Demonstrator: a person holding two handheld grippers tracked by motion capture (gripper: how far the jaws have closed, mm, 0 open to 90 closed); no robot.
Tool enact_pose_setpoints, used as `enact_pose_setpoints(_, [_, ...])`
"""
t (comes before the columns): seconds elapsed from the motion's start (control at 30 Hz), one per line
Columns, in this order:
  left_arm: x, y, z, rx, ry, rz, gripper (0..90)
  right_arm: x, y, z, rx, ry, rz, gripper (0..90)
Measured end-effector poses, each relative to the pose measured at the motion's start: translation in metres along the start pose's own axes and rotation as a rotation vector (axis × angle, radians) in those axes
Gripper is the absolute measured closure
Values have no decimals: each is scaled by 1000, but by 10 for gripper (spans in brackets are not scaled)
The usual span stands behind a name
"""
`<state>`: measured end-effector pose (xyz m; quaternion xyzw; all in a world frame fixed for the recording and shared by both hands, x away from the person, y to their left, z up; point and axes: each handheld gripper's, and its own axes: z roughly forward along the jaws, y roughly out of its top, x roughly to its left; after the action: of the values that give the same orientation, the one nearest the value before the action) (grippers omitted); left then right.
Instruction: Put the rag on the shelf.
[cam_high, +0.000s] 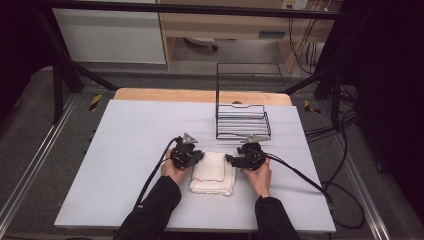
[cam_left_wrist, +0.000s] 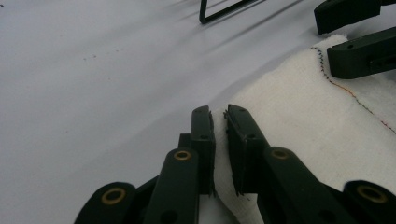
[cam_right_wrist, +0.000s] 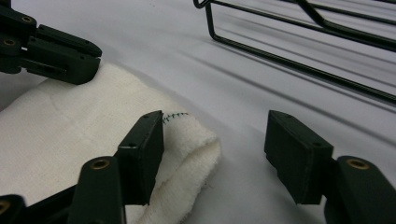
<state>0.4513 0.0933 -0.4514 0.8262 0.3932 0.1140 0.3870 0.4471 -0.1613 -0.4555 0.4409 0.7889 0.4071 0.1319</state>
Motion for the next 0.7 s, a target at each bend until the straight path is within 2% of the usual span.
enact_pose_setpoints(0.57, [1,0,0,-2,-8,6,803,5,-1,1,40,91,86,719])
enact_pose_setpoints(0.7, [2,0,0,-3,-13,-3,805,6,-1,1,40,102,98,776])
